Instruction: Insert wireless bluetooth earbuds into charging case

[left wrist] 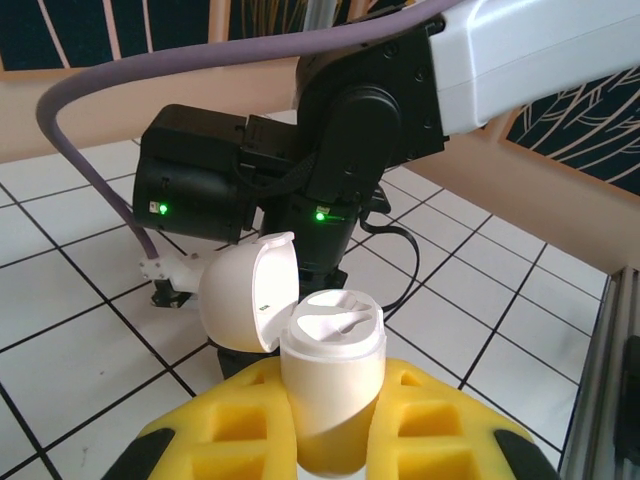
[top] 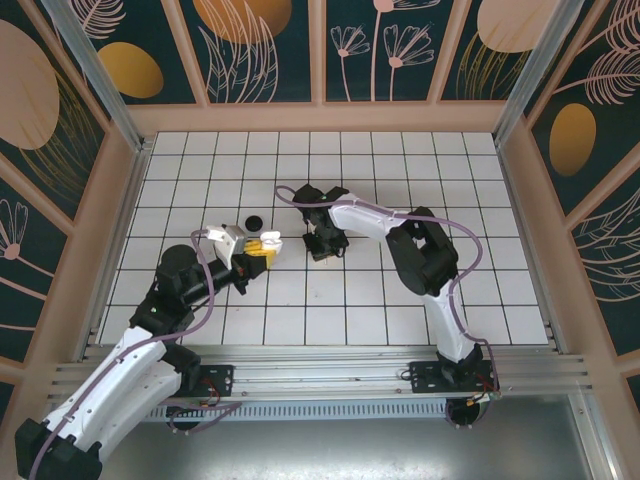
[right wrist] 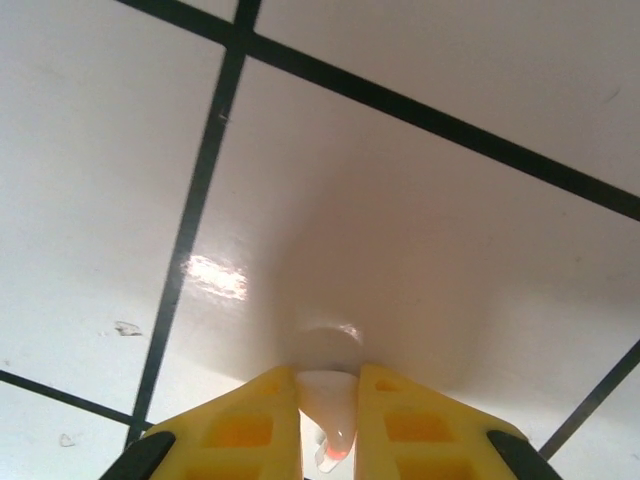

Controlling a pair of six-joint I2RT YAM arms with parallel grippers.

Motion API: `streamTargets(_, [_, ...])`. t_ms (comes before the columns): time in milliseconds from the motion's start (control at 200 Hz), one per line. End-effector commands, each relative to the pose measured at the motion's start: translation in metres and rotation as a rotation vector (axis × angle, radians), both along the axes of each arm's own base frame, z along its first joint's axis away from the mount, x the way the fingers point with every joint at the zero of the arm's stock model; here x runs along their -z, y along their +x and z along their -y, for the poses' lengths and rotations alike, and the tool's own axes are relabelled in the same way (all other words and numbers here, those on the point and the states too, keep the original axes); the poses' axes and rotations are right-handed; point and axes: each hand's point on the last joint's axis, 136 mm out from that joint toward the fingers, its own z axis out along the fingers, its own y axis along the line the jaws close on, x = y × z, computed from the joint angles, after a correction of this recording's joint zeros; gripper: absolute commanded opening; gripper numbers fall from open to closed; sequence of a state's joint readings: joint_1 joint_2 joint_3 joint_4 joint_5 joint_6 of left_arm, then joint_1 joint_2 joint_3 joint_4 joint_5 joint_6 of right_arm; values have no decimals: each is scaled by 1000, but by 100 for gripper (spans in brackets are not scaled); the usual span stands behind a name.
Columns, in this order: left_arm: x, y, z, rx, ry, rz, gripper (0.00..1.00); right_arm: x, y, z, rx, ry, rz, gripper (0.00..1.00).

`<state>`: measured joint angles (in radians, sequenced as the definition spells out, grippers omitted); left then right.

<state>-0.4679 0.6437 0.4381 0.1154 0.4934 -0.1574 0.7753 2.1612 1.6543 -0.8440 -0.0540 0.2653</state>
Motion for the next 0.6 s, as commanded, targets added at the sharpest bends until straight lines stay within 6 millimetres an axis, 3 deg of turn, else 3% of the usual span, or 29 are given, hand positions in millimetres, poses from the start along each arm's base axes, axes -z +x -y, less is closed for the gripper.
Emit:
streamTargets(0, [-14,-6,6,47,-54,58,0,-47,16,-10,14,124,119,14])
streamTargets(130, [-23,-11,10,87,-88,122,0,-96,30,-10,19,213,264,14])
streamTargets(275, [-25,-5,13,89,-91,139,0,-151,31,-11,-34,309,408,13])
streamTargets(596, [-34,9,23,108,-117,179,0,-275,1,-10,-151,568,724,12])
